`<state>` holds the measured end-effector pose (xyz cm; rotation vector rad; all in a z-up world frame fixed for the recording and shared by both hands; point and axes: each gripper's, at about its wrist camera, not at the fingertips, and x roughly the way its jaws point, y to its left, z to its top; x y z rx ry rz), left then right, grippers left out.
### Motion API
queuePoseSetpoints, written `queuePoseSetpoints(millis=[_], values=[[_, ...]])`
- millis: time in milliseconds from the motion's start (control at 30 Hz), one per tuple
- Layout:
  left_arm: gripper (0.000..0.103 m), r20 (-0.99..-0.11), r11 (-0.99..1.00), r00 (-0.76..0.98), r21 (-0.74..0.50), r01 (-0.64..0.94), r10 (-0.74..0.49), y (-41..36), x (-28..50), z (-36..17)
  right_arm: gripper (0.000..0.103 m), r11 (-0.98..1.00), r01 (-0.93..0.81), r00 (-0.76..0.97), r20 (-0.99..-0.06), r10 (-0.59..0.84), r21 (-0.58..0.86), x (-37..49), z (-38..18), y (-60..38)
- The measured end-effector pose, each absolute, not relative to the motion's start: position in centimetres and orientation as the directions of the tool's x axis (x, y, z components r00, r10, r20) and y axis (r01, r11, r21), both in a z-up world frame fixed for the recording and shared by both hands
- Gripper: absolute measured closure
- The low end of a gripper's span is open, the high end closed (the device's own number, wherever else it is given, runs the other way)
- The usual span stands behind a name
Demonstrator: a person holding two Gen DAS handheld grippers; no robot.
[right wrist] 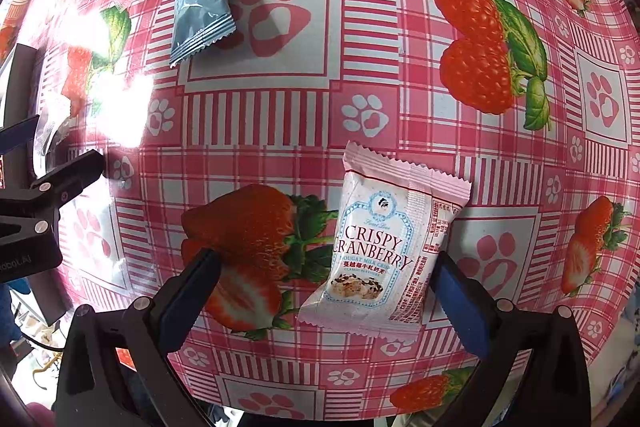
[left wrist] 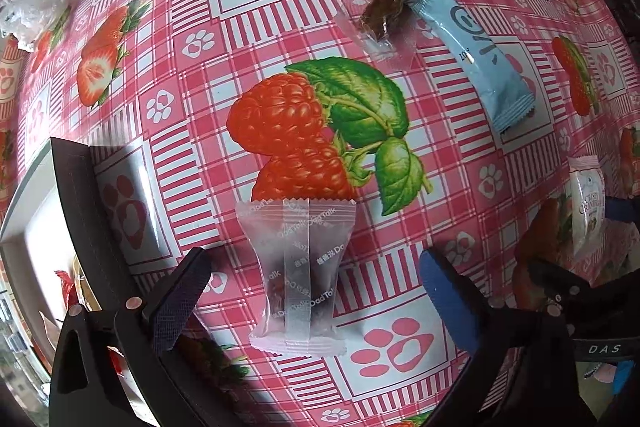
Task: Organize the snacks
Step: 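Carry the Crispy Cranberry packet and clear candy over the tray and open both tools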
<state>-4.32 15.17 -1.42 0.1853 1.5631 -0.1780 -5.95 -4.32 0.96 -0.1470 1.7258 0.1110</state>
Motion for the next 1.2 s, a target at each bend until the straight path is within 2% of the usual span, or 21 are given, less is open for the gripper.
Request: queuePoseSetpoints(millis=[33, 67, 133, 167, 200, 233, 267, 367, 567, 800, 1200], values=[[0.003, -1.0, 0.971, -0.003, 0.004, 0.237, 0.005, 15.1, -4.8, -1.1, 0.0, 0.987, -0.161, -0.17, -0.985, -0.038, -0.011, -5.8, 0.9, -4.3], [0.009, -1.0, 0.969, 0.001, 0.003, 0.245, 0.003, 15.3, -4.9, -0.6, 0.001, 0.988, -0.156, -0.186, -0.982, -0.044, -0.014, -5.6, 0.8, -4.3], [0.024, -1.0, 0.965, 0.014, -0.004, 0.261, -0.007, 15.1, -5.2, 0.5, 0.01, 0.99, -0.139, -0.186, -0.982, -0.04, -0.014, -5.3, 1.3, -4.5], [0.036, -1.0, 0.964, 0.017, -0.009, 0.264, -0.014, 15.1, -5.3, 0.9, 0.022, 0.992, -0.128, -0.176, -0.984, -0.037, -0.015, -5.3, 1.8, -4.7], [0.049, -1.0, 0.965, 0.018, -0.016, 0.262, -0.022, 15.2, -5.4, 1.1, 0.039, 0.993, -0.121, -0.166, -0.986, -0.035, -0.014, -5.2, 2.2, -4.9], [0.056, -0.999, 0.967, 0.019, -0.027, 0.254, -0.033, 15.3, -5.5, 1.3, 0.049, 0.993, -0.118, -0.155, -0.987, -0.032, -0.014, -5.1, 2.7, -5.1], [0.072, -0.998, 0.97, 0.015, -0.05, 0.239, -0.055, 15.6, -5.6, 1.6, 0.063, 0.993, -0.115, -0.149, -0.989, -0.024, -0.007, -5.0, 3.0, -5.3], [0.072, -0.988, 0.974, -0.005, -0.154, 0.165, -0.155, 16.9, -5.6, 2.2, 0.063, 0.996, -0.068, -0.166, -0.985, 0.037, 0.049, -4.6, 3.2, -6.4], [0.072, -0.977, 0.97, 0.044, -0.202, 0.136, -0.21, 18.8, -7.2, 4.5, 0.063, 0.988, -0.004, -0.137, -0.979, 0.154, 0.156, -4.6, 5.2, -6.9], [0.072, -0.971, 0.972, 0.083, -0.215, 0.098, -0.224, 21.6, -8.1, 6.6, 0.063, 0.977, -0.066, -0.129, -0.973, 0.193, 0.203, -4.3, 6.6, -2.5], [0.072, -0.969, 0.982, 0.168, -0.189, -0.019, -0.183, 28.0, -10.7, 8.5, 0.063, 0.915, -0.323, -0.152, -0.968, 0.201, 0.241, -3.4, 8.4, 10.4]])
